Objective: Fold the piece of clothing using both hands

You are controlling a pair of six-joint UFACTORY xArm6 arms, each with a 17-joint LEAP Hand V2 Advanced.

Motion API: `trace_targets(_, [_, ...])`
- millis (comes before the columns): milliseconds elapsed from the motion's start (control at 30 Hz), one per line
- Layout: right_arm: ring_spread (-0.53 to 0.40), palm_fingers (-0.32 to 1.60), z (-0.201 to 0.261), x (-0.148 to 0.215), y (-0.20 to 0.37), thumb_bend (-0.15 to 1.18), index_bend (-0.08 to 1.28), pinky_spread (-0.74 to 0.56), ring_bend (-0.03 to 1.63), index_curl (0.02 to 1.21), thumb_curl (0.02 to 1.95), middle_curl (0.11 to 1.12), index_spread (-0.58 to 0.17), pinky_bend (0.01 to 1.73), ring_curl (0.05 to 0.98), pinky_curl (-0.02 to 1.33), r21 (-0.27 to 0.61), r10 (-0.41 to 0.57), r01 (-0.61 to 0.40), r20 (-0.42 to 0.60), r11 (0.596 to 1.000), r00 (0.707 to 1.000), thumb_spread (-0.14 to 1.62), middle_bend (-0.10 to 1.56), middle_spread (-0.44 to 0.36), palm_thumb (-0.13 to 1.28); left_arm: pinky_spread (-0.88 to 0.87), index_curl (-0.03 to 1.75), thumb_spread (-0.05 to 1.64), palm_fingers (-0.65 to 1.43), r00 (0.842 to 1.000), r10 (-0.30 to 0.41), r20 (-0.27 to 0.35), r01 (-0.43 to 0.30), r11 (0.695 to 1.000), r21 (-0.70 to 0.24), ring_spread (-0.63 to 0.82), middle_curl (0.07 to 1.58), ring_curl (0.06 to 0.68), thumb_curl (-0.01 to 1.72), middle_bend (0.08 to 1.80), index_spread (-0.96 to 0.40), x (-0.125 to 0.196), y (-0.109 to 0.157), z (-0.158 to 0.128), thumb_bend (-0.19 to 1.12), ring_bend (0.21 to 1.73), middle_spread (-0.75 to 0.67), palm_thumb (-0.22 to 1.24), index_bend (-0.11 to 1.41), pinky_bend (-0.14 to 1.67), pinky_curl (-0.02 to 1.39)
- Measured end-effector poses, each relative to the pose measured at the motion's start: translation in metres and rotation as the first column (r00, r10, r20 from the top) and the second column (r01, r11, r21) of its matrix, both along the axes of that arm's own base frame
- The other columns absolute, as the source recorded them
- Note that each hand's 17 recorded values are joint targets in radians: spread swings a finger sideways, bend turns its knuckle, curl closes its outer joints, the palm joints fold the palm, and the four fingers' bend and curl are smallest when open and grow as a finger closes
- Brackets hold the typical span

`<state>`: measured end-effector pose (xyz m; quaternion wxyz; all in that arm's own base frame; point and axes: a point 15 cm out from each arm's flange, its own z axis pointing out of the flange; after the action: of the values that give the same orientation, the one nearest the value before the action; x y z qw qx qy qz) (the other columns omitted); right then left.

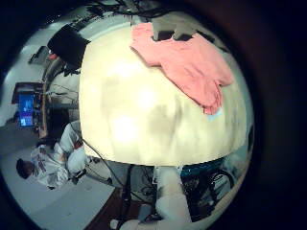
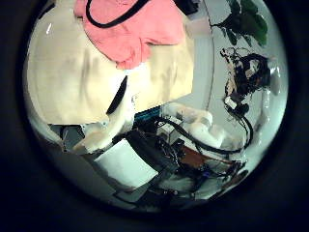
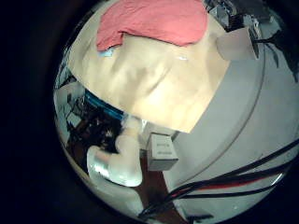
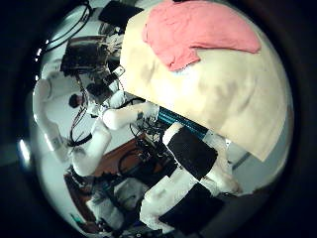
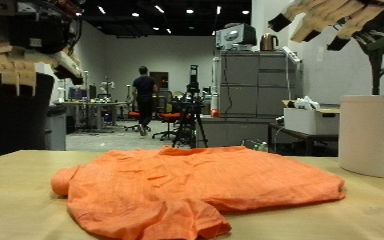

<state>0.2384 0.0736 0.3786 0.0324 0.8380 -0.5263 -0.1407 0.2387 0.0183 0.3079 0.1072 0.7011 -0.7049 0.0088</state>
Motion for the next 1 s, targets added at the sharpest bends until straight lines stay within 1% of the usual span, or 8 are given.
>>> trace_targets(400, [0.198,0.26,0.002,0.000,-0.002,-0.01,0.19,0.29,0.20,0.36,0.22,0.36,-0.302,0.18,0.240,0.24,0.000,-0.006,0.006,0.008,1.000,1.000,1.36,0.20,0.082,0.49,0.35,0.35,1.13,0.32,1.000,0.002,-0.005,-0.002,1.000,-0.001,0.39,0.38,0.182,0.34,0.25,0.02,0.000,0.000,-0.002,-0.02,0.39,0.13,0.47,0.17,0.19,0.29])
trace_targets(533, [0.197,0.26,0.003,-0.001,-0.002,-0.01,0.19,0.29,0.20,0.36,0.22,0.36,-0.308,0.18,0.241,0.24,0.000,-0.011,0.011,0.009,1.000,1.000,1.36,0.20,0.082,0.49,0.34,0.35,1.13,0.32,0.999,-0.039,-0.015,0.039,0.999,-0.002,0.39,0.38,0.180,0.34,0.25,0.01,0.000,-0.011,-0.005,-0.02,0.39,0.13,0.47,0.18,0.19,0.28])
trace_targets(667, [0.197,0.26,0.000,0.001,-0.008,-0.01,0.19,0.29,0.20,0.36,0.22,0.36,-0.309,0.18,0.241,0.24,-0.003,-0.036,0.036,-0.001,0.999,0.999,1.36,0.20,0.083,0.48,0.34,0.35,1.14,0.33,0.991,-0.133,-0.035,0.133,0.991,-0.001,0.39,0.38,0.180,0.34,0.27,0.02,0.003,-0.035,-0.018,-0.02,0.40,0.20,0.49,0.16,0.19,0.28])
trace_targets(733, [0.197,0.26,-0.001,0.002,-0.010,-0.01,0.19,0.29,0.20,0.35,0.22,0.36,-0.310,0.18,0.241,0.24,-0.008,-0.044,0.044,-0.007,0.999,0.999,1.36,0.20,0.088,0.48,0.35,0.35,1.14,0.29,0.981,-0.190,-0.049,0.191,0.982,0.015,0.43,0.38,0.184,0.34,0.24,0.04,0.007,-0.045,-0.027,-0.02,0.40,0.21,0.49,0.17,0.21,0.29])
trace_targets(767, [0.197,0.26,-0.002,0.002,-0.010,-0.01,0.19,0.29,0.20,0.35,0.22,0.36,-0.310,0.18,0.241,0.23,-0.009,-0.044,0.044,-0.006,0.999,0.999,1.36,0.20,0.089,0.48,0.36,0.35,1.14,0.24,0.976,-0.211,-0.057,0.212,0.977,0.022,0.43,0.37,0.182,0.34,0.21,0.04,0.007,-0.049,-0.031,-0.02,0.39,0.17,0.49,0.17,0.23,0.29])
trace_targets(833, [0.197,0.26,-0.002,0.002,-0.011,-0.01,0.19,0.29,0.20,0.35,0.23,0.36,-0.310,0.18,0.241,0.23,-0.013,-0.045,0.045,-0.008,0.999,0.999,1.36,0.20,0.090,0.48,0.37,0.34,1.14,0.22,0.956,-0.282,-0.086,0.287,0.957,0.048,0.44,0.36,0.188,0.34,0.19,0.06,0.010,-0.061,-0.043,-0.02,0.41,0.17,0.49,0.14,0.25,0.30])
trace_targets(900, [0.197,0.26,-0.003,0.002,-0.012,-0.01,0.19,0.30,0.20,0.35,0.23,0.36,-0.305,0.18,0.243,0.24,-0.019,-0.047,0.047,-0.013,0.999,0.999,1.36,0.21,0.091,0.48,0.40,0.32,1.13,0.15,0.933,-0.345,-0.102,0.353,0.933,0.071,0.46,0.34,0.197,0.34,0.16,0.08,0.017,-0.072,-0.058,-0.03,0.43,0.23,0.48,0.14,0.28,0.31])
trace_targets(1000, [0.198,0.27,-0.007,0.002,-0.013,-0.01,0.19,0.30,0.20,0.35,0.23,0.36,-0.303,0.18,0.244,0.24,-0.026,-0.049,0.048,-0.038,0.999,0.998,1.36,0.20,0.095,0.49,0.41,0.31,1.13,0.10,0.904,-0.415,-0.103,0.423,0.902,0.088,0.47,0.33,0.200,0.33,0.18,0.10,0.026,-0.087,-0.079,-0.04,0.44,0.23,0.42,0.14,0.29,0.32])
